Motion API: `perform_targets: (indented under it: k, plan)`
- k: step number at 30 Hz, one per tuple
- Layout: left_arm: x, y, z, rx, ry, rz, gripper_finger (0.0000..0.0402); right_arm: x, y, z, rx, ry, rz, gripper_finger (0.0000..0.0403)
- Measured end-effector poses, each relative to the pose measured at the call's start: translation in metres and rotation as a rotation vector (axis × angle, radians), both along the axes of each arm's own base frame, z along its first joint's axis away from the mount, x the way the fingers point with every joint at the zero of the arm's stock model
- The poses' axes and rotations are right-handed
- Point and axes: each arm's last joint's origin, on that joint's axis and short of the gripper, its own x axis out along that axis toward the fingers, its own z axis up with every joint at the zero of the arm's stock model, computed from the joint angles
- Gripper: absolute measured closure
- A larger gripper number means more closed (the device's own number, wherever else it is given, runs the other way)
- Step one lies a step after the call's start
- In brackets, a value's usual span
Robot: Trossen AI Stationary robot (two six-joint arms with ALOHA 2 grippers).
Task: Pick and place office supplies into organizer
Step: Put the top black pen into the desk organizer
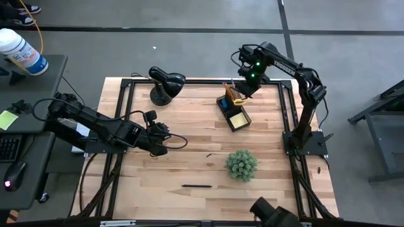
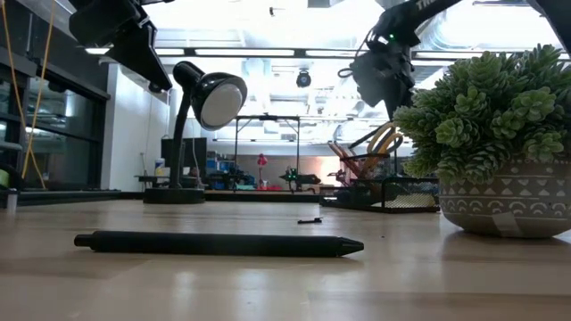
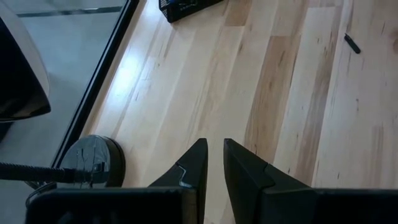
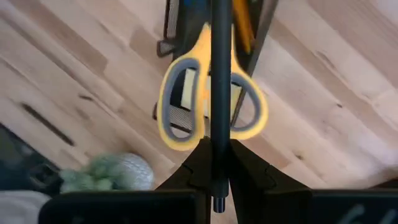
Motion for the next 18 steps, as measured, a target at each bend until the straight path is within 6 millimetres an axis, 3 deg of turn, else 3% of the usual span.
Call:
perform_targets:
  k: [13, 18]
  plan:
    - [0.000, 0.000, 0.000, 0.007, 0.000, 0.002, 0.0360, -0.015, -0.016, 0.012, 0.478, -0.352, -0.361, 0.0375]
    - [0.000, 0.001, 0.000, 0.021, -0.004, 0.008, 0.0360, -0.016, -0.017, 0.012, 0.530, -0.315, -0.446, 0.0375]
